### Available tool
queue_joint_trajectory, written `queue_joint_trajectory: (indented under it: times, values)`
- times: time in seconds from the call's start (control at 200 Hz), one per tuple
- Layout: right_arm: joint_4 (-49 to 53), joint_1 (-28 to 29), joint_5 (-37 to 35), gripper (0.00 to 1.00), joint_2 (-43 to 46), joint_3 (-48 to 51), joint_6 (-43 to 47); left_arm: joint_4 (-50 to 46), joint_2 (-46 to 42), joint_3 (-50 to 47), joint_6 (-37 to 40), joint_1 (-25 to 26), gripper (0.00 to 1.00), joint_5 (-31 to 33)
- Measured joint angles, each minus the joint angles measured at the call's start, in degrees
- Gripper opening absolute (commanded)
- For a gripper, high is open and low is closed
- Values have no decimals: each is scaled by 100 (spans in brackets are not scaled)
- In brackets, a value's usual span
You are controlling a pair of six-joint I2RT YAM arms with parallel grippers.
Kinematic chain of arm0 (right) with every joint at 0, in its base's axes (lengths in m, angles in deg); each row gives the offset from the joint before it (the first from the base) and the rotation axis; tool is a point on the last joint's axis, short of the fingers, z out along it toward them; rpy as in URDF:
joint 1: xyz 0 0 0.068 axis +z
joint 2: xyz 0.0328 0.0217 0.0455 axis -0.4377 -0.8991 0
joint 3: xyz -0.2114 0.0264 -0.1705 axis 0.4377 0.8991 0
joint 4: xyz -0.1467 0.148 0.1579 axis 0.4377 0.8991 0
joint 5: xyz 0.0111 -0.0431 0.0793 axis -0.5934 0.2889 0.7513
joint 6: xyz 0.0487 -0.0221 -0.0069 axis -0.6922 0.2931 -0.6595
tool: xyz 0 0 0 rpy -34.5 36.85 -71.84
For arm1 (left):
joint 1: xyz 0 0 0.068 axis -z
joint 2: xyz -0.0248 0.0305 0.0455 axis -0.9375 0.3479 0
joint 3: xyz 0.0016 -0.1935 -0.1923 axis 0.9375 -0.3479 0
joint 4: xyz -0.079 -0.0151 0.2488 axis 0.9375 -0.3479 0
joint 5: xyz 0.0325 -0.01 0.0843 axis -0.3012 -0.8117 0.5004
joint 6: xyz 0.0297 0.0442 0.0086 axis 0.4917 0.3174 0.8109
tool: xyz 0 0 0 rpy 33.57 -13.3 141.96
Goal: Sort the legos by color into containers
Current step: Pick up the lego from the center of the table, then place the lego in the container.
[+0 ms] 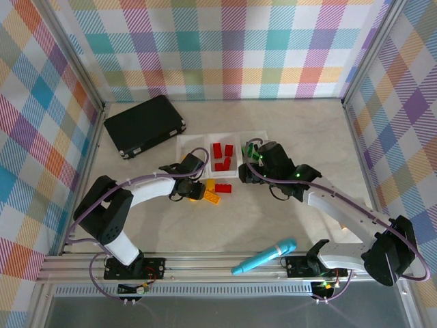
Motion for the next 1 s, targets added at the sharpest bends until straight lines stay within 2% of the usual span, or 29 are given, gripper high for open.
queue_joint_trajectory:
  times: [0.09,0.225,0.435,0.535,0.66,0.78,1.0]
  values:
    - [0,0,-2,78,0,15,-2,-2,13,20,-24,0,31,4]
    - [0,0,-50,78,0,22,-17,-103,-142,15,-184,-2,30,46]
    - [-2,-13,-232,78,7,22,-17,-557,-1495,144,-498,-4,29,376]
    - [-46,-44,-297,78,52,76,-24,-809,-1703,586,-601,-17,30,625]
    - [-90,-74,-326,78,111,155,-50,-1012,-1362,1349,-629,-109,31,920]
    - [-85,-74,-326,78,131,186,-66,-1084,-597,2092,-717,-264,31,1150]
    - [-57,-92,-348,78,431,315,-63,-1104,645,2848,-935,-566,38,1130]
